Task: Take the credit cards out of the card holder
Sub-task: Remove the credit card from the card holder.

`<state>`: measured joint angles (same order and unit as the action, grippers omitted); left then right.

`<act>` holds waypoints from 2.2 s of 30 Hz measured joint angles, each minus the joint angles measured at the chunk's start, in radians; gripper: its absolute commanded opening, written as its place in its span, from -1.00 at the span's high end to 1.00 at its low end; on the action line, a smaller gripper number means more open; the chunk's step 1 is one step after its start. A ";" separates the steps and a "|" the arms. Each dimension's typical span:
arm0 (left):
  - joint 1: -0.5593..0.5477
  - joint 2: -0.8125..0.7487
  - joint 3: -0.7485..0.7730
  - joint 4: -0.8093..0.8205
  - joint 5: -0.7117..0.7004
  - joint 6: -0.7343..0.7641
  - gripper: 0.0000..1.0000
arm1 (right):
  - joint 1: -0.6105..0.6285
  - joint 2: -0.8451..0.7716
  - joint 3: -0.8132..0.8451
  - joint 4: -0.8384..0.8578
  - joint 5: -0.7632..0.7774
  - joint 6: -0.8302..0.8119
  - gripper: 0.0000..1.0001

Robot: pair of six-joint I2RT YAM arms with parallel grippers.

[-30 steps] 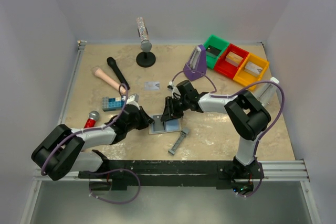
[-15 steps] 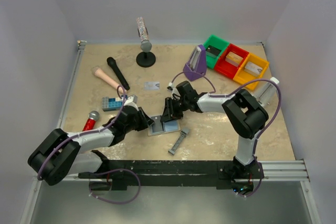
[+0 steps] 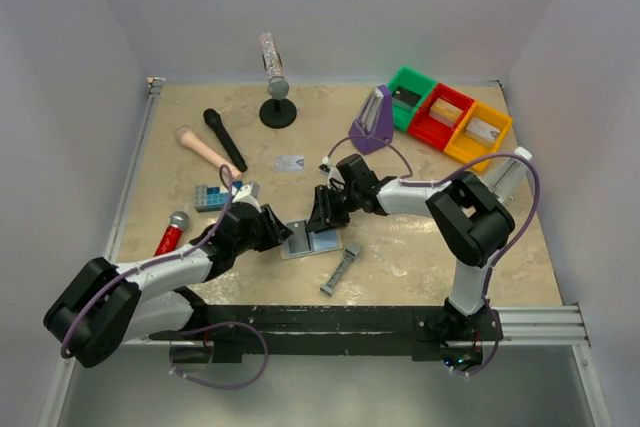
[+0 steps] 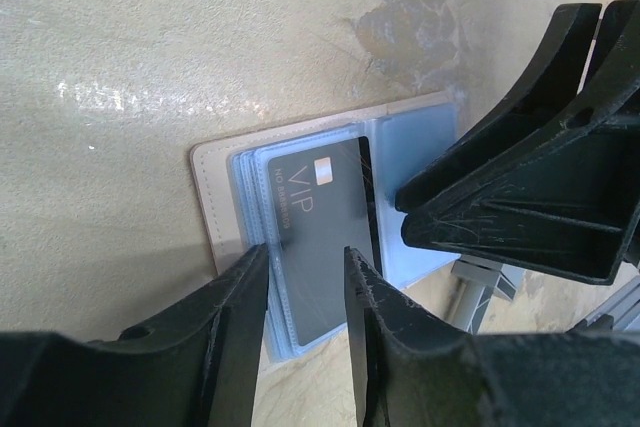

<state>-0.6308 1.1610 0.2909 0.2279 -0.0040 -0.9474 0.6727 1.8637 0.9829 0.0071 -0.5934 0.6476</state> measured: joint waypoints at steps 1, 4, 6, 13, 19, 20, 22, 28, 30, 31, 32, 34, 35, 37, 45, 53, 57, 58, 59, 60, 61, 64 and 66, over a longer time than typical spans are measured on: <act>0.000 -0.009 0.001 -0.008 0.000 0.001 0.17 | 0.000 -0.010 -0.004 -0.002 0.002 0.000 0.21; 0.000 -0.037 0.008 -0.033 0.000 0.006 0.20 | 0.000 -0.045 -0.010 -0.023 0.008 -0.003 0.21; 0.000 -0.050 0.015 -0.037 0.000 0.009 0.27 | 0.000 -0.071 -0.010 -0.031 0.008 -0.005 0.22; 0.000 -0.018 0.020 -0.034 0.000 0.023 0.56 | 0.011 -0.088 -0.004 -0.052 0.003 -0.013 0.23; 0.000 0.040 0.020 -0.027 0.000 0.024 0.70 | 0.034 -0.073 0.019 -0.062 -0.005 -0.018 0.22; 0.000 0.042 0.020 -0.024 0.000 0.024 0.72 | 0.037 -0.068 0.024 -0.062 -0.008 -0.019 0.22; 0.000 0.045 0.020 -0.020 0.000 0.024 0.75 | 0.040 -0.056 0.031 -0.064 -0.012 -0.019 0.22; 0.000 0.056 0.020 -0.006 0.000 0.024 0.80 | 0.040 -0.010 0.038 -0.065 -0.024 -0.019 0.22; 0.000 0.060 0.020 -0.002 0.000 0.024 0.82 | 0.040 0.003 0.038 -0.067 -0.024 -0.019 0.22; 0.000 0.063 0.020 0.002 0.000 0.024 0.82 | 0.040 0.007 0.038 -0.067 -0.024 -0.019 0.22; 0.000 0.066 0.020 0.005 0.000 0.024 0.83 | 0.040 0.009 0.038 -0.067 -0.025 -0.019 0.22; 0.000 0.071 0.020 0.014 0.000 0.024 0.85 | 0.040 0.010 0.038 -0.067 -0.026 -0.019 0.22; 0.000 0.073 0.019 0.018 0.000 0.024 0.86 | 0.040 0.010 0.038 -0.067 -0.025 -0.019 0.22; 0.000 0.077 0.019 0.023 0.000 0.024 0.88 | 0.040 0.010 0.038 -0.067 -0.024 -0.019 0.22; 0.000 0.085 0.008 0.057 0.000 0.023 0.99 | 0.039 0.010 0.038 -0.068 -0.015 -0.019 0.21; 0.000 0.092 0.005 0.076 0.000 0.023 1.00 | 0.038 0.007 0.038 -0.070 0.001 -0.019 0.14; 0.000 0.094 0.004 0.079 0.000 0.023 1.00 | 0.035 0.003 0.037 -0.071 0.005 -0.019 0.11; 0.000 0.094 0.004 0.080 0.000 0.023 1.00 | 0.035 0.000 0.036 -0.071 0.010 -0.019 0.10; 0.000 0.094 0.003 0.080 0.000 0.023 1.00 | 0.034 -0.004 0.034 -0.074 0.019 -0.019 0.10; 0.000 0.094 0.002 0.081 0.000 0.023 1.00 | 0.033 -0.006 0.031 -0.074 0.025 -0.019 0.10; 0.000 0.095 -0.001 0.082 0.000 0.023 1.00 | 0.033 -0.007 0.029 -0.074 0.027 -0.019 0.10; 0.000 0.096 -0.003 0.086 0.000 0.023 1.00 | 0.032 -0.007 0.026 -0.076 0.034 -0.019 0.09; 0.000 0.096 -0.005 0.090 0.000 0.023 1.00 | 0.030 -0.007 0.024 -0.076 0.035 -0.019 0.10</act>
<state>-0.6308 1.2568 0.2855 0.3176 -0.0044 -0.9245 0.7025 1.8568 1.0065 -0.0689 -0.5587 0.6285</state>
